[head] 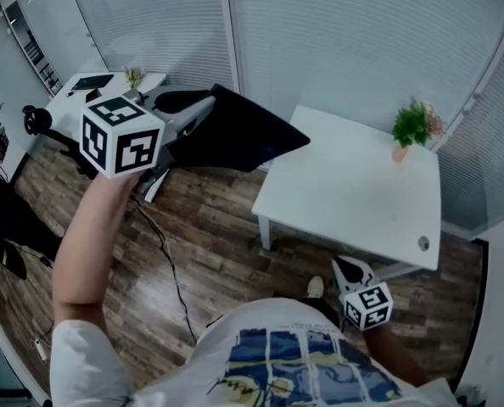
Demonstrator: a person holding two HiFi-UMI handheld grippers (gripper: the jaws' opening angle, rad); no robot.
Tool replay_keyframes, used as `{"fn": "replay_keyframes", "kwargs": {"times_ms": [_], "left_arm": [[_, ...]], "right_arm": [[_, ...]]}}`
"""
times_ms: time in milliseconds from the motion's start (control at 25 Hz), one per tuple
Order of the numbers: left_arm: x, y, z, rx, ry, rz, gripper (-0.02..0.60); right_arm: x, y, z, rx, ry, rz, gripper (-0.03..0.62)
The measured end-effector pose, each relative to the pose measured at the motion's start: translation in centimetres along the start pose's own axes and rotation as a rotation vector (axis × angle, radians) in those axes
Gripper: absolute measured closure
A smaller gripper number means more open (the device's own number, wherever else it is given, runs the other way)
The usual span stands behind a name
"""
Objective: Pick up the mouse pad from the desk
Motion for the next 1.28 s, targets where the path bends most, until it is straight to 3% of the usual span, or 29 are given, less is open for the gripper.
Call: {"fn": "replay_keyframes", "kwargs": {"times_ms": [1280], "left_arm": [[-1.3,1.2,-1.2,-0.043,-0.008,-0.005,0.555]], "right_arm": [[-1.2,-2.3,-1.2,-0.033,-0.009,0.011,0.593]]}}
Point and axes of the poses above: the fingertips, and each gripper's own axes: z forward along the fingers, y to its right, x out of its top, the point moved 5 cm from there along -z, backward along the fingers, and after that the axes turned 10 degrees about x, right-handed, at the moved point
